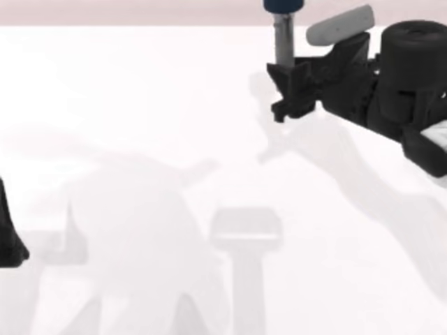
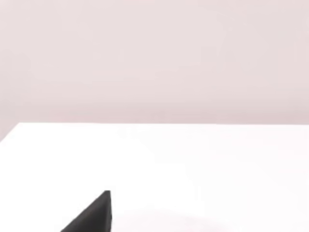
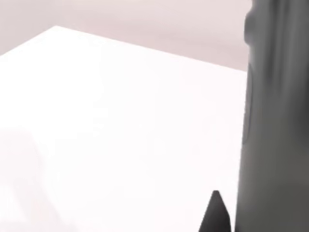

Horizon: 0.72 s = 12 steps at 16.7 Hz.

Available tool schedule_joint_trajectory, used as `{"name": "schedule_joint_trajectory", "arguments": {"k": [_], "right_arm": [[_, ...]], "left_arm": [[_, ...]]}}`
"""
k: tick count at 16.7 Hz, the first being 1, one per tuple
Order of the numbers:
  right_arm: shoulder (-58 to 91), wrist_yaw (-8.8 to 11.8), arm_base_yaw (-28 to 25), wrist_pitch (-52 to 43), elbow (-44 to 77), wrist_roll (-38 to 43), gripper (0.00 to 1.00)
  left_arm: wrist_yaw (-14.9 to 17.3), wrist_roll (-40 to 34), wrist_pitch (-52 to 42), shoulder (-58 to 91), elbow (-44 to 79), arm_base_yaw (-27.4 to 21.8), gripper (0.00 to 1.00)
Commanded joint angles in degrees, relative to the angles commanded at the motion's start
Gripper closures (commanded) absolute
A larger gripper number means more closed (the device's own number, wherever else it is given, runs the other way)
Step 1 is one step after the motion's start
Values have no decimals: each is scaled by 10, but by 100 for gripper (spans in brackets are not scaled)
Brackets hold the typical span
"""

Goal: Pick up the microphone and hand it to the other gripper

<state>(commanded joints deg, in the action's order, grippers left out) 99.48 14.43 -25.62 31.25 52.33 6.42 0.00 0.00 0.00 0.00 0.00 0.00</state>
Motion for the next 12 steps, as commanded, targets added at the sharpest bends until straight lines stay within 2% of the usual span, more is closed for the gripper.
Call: {"name": "schedule_joint_trajectory", "arguments": {"k": [3,5,12], "right_arm": [[-38,28,1,96,-27,-36,100],[-56,38,2,130,-37,-50,100],[-60,39,-1,140,-37,-53,100]], "left_arm": [[0,0,0,0,0,0,0],[0,0,0,0,0,0,0],[0,0,0,0,0,0,0]]}}
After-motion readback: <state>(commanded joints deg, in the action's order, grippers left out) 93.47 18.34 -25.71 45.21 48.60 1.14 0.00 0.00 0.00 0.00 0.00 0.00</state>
